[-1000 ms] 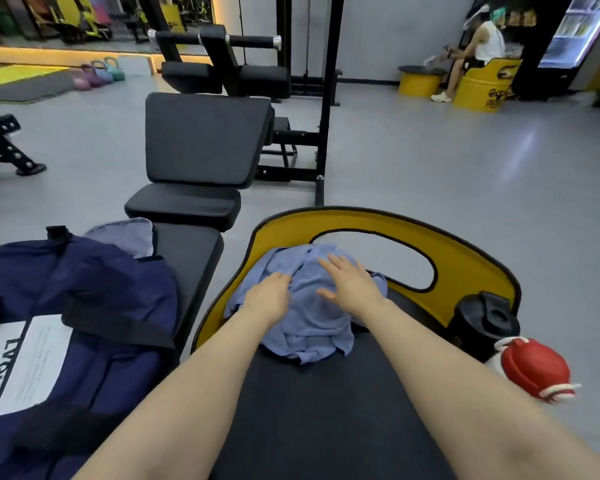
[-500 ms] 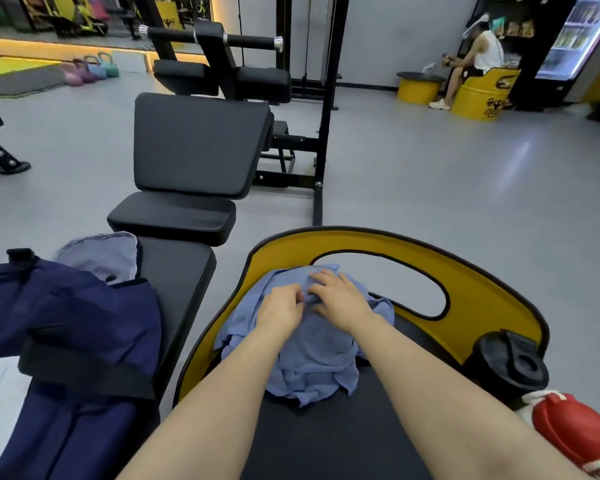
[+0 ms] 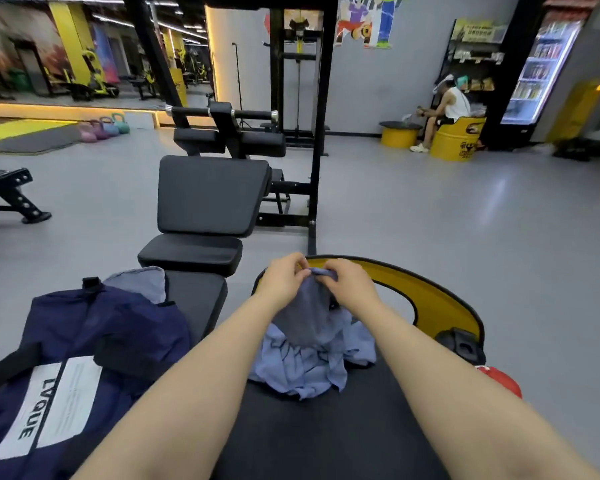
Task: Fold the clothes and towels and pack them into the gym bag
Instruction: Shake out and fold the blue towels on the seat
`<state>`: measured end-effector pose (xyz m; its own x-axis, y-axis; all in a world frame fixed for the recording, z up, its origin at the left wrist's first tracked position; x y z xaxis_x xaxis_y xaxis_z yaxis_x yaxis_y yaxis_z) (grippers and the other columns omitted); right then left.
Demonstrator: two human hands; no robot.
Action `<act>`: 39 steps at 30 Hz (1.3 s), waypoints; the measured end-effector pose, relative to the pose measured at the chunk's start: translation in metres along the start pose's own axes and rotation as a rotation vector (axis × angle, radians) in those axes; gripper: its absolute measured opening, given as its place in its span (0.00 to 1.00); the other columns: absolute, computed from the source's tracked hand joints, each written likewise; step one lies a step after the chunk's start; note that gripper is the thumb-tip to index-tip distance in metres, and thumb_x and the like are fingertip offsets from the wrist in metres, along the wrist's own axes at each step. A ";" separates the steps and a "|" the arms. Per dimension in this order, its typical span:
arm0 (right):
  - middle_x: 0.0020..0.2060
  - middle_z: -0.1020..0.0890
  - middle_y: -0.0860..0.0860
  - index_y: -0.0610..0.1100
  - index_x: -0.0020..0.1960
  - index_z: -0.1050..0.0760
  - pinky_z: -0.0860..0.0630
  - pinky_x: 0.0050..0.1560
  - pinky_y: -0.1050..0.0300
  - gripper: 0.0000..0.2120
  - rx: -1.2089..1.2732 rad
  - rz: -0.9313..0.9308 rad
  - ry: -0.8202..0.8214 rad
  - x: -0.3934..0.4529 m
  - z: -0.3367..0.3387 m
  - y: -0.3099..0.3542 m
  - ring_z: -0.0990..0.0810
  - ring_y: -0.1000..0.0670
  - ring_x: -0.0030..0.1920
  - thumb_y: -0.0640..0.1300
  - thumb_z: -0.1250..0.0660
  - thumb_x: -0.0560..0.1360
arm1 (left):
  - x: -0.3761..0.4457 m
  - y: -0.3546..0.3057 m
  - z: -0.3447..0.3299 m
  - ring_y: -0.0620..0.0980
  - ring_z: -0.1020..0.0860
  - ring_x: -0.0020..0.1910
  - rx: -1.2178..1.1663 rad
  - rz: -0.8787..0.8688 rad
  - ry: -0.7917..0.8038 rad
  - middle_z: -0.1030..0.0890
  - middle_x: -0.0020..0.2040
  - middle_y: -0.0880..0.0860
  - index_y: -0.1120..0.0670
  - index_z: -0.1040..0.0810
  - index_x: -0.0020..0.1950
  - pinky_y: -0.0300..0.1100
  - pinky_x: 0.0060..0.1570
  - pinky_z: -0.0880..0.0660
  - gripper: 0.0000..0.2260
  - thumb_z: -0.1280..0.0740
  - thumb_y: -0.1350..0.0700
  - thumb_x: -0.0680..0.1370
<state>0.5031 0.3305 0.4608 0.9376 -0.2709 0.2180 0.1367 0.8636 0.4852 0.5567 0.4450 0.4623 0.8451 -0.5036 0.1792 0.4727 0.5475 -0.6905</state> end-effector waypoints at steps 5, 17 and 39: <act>0.39 0.21 0.46 0.41 0.47 0.23 0.32 0.38 0.53 0.08 0.090 -0.010 -0.105 -0.030 0.077 0.033 0.26 0.46 0.41 0.43 0.38 0.77 | -0.027 -0.064 0.041 0.52 0.25 0.47 0.047 -0.072 0.007 0.20 0.48 0.56 0.59 0.22 0.53 0.40 0.47 0.30 0.06 0.33 0.61 0.77; 0.43 0.22 0.49 0.43 0.48 0.21 0.30 0.43 0.57 0.08 0.234 0.074 -0.267 -0.105 0.194 0.101 0.25 0.48 0.46 0.38 0.39 0.77 | -0.110 -0.178 0.142 0.48 0.27 0.45 0.023 -0.181 -0.199 0.23 0.44 0.50 0.56 0.21 0.54 0.38 0.45 0.33 0.07 0.36 0.57 0.79; 0.28 0.28 0.51 0.46 0.32 0.28 0.37 0.33 0.56 0.15 0.353 0.062 -0.394 -0.193 0.288 0.148 0.30 0.50 0.36 0.48 0.33 0.75 | -0.196 -0.285 0.199 0.45 0.27 0.49 -0.158 -0.317 -0.210 0.22 0.47 0.50 0.57 0.20 0.52 0.37 0.48 0.33 0.09 0.34 0.53 0.78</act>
<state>0.2506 0.3880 0.7342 0.7403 -0.4217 0.5235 -0.0947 0.7056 0.7022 0.3064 0.5204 0.7635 0.7043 -0.4745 0.5280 0.6874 0.2698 -0.6743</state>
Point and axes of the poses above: each hand's wrist, its own x-axis towards the middle knuckle, its own z-axis out of the back of the hand, y = z × x, the point moved 9 cm from there along x, towards the middle knuckle
